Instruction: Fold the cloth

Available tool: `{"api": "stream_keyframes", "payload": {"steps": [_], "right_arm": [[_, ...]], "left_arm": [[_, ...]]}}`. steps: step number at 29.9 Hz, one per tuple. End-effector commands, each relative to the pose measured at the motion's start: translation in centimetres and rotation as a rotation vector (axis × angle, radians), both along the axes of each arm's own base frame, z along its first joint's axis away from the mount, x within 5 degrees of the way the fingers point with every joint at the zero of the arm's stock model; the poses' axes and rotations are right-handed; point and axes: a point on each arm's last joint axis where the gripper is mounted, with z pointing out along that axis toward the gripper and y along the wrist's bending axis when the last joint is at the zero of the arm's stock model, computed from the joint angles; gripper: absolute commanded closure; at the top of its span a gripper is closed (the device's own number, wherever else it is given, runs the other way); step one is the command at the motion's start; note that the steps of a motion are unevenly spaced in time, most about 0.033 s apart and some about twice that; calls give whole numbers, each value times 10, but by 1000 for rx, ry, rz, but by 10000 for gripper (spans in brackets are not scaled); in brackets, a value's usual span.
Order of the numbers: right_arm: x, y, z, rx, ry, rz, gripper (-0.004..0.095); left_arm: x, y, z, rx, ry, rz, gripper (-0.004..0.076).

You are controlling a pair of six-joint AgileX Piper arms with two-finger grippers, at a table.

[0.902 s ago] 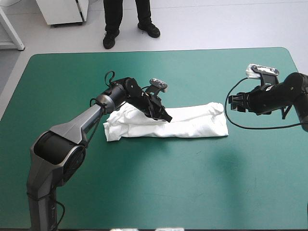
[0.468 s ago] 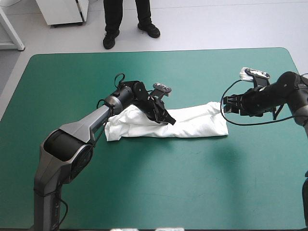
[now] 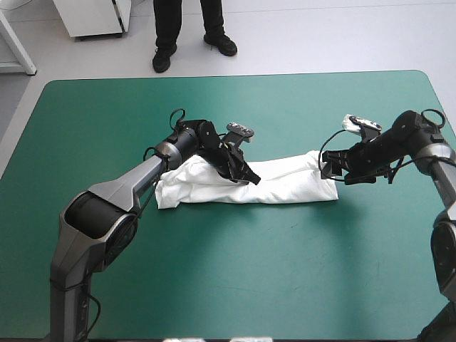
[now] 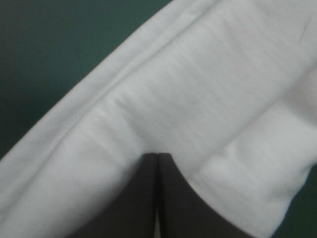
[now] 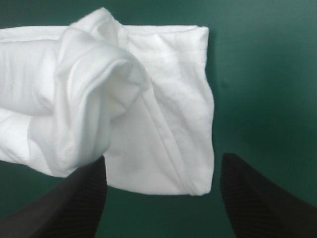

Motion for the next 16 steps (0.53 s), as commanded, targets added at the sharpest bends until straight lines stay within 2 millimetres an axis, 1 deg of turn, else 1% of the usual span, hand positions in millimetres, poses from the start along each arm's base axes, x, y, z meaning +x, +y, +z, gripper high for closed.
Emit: {"api": "stream_keyframes", "payload": {"steps": [1, 2, 8, 11, 13, 16], "right_arm": [[8, 1, 6, 51, -49, 1, 285], [11, 2, -2, 61, -33, 7, 285], [22, 12, -31, 131, 30, 30, 285], [24, 23, -41, 132, 56, 62, 291], [24, 30, -47, 132, 68, 77, 331], [25, 41, -54, 129, 82, 105, 457]], "left_arm": [[-4, -4, 12, -4, -30, -12, 734], [-4, -4, 12, -3, -28, -13, 734], [-5, -4, 12, -2, -25, -15, 734], [-5, -4, 12, 0, -27, -15, 734], [-5, -4, 12, 0, -27, -15, 734], [-5, -4, 12, -1, -28, -15, 734]]}}
